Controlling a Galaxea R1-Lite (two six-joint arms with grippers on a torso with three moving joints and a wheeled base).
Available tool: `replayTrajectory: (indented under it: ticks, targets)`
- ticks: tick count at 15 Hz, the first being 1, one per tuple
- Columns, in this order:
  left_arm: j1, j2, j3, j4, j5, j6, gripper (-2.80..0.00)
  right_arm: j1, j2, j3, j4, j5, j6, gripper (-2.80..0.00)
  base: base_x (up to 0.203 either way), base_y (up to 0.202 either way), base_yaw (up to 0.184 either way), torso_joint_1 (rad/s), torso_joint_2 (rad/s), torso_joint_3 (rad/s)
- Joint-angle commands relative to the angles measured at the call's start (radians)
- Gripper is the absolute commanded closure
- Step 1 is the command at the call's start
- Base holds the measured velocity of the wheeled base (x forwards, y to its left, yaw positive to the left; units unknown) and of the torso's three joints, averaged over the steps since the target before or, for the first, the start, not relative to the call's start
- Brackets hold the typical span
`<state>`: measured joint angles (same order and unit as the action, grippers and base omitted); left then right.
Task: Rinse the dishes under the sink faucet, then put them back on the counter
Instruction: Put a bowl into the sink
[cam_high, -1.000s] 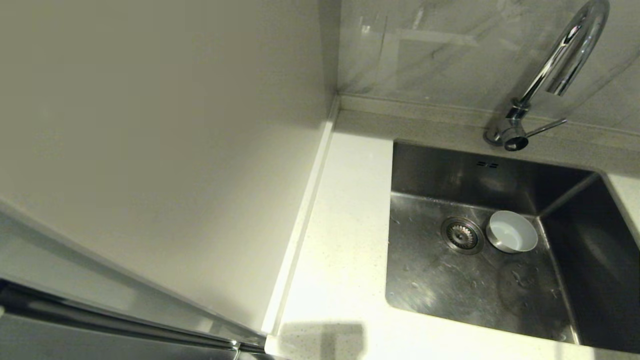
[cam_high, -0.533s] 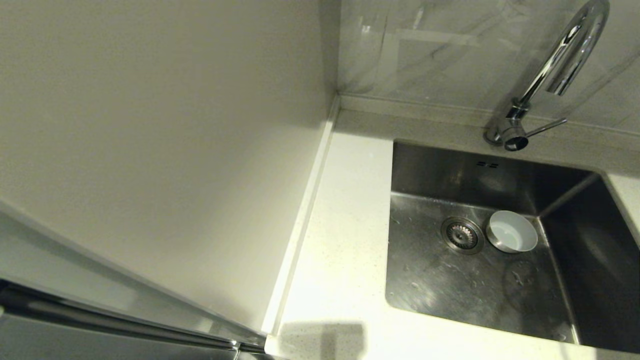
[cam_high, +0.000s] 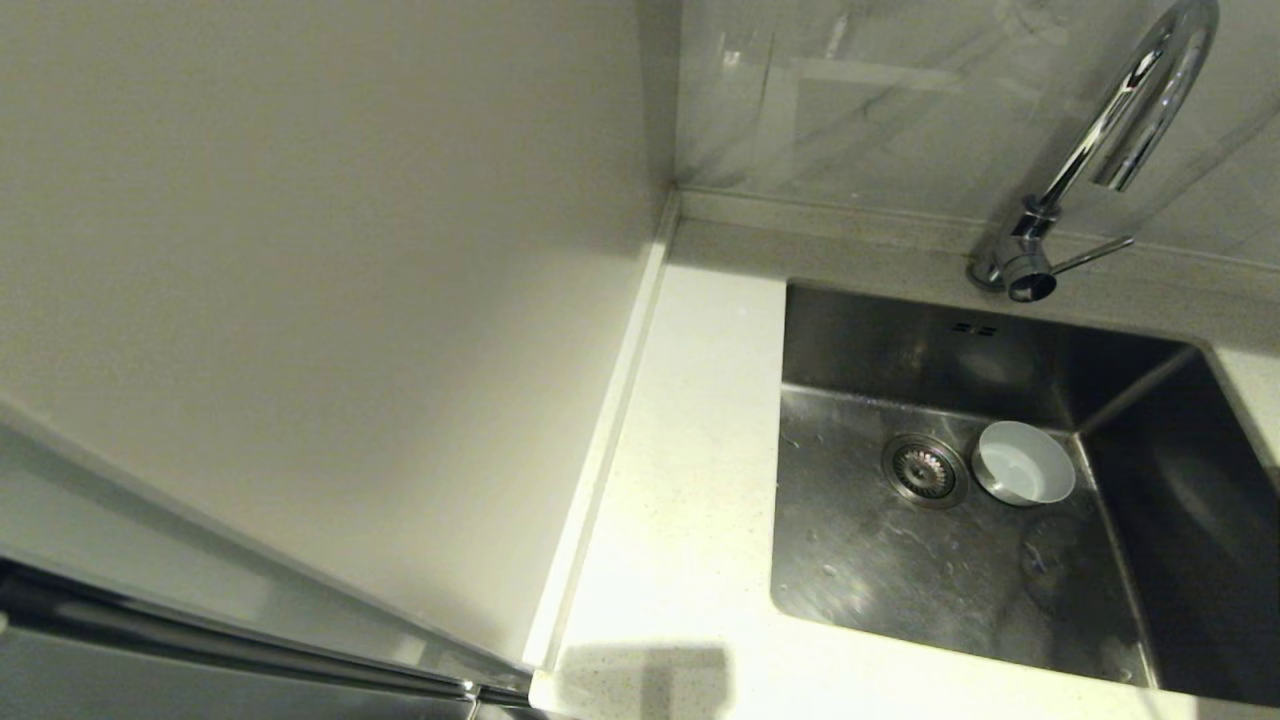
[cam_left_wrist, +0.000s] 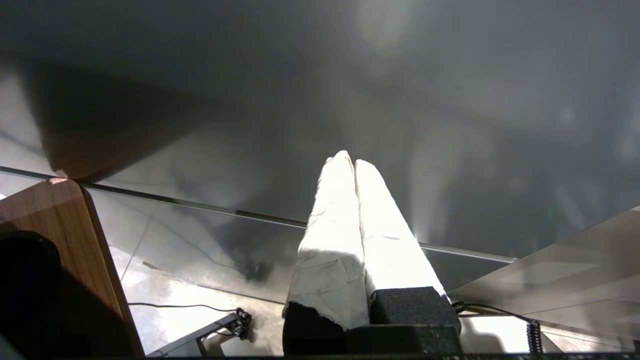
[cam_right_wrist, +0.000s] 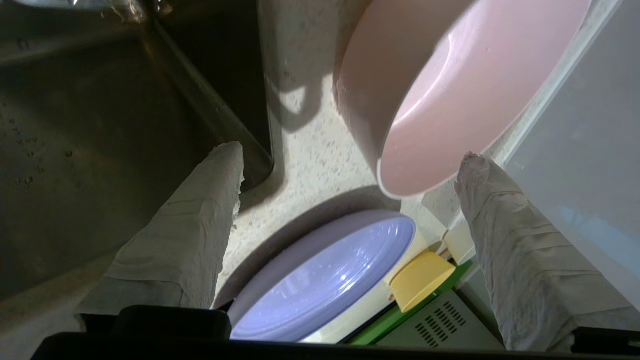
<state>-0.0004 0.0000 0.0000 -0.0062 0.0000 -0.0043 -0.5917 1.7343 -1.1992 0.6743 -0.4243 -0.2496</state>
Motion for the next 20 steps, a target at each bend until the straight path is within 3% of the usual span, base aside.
replayTrajectory:
  ticks: [1,6,7,20]
  targets:
    - [0.0,0.0,0.003,0.0,0.0,0.0,0.0,-0.011,0.045,-0.028,0.004,-0.002,-0.002,-2.8,0.0,0.0,0.0,0.0,0.0,0.0]
    - [-0.001,0.0,0.003,0.0,0.0,0.0,0.0,-0.017,0.088,-0.057,0.002,-0.002,0.0,-2.8,0.0,0.0,0.0,0.0,0.0,0.0]
    - [0.0,0.0,0.003,0.0,0.0,0.0,0.0,-0.02,0.096,-0.062,0.002,-0.003,0.0,0.0,0.0,0.0,0.0,0.0,0.0,0.0]
    - [0.0,0.0,0.003,-0.001,0.0,0.0,0.0,-0.024,0.029,-0.032,-0.015,0.005,0.001,0.0,0.0,0.0,0.0,0.0,0.0,0.0]
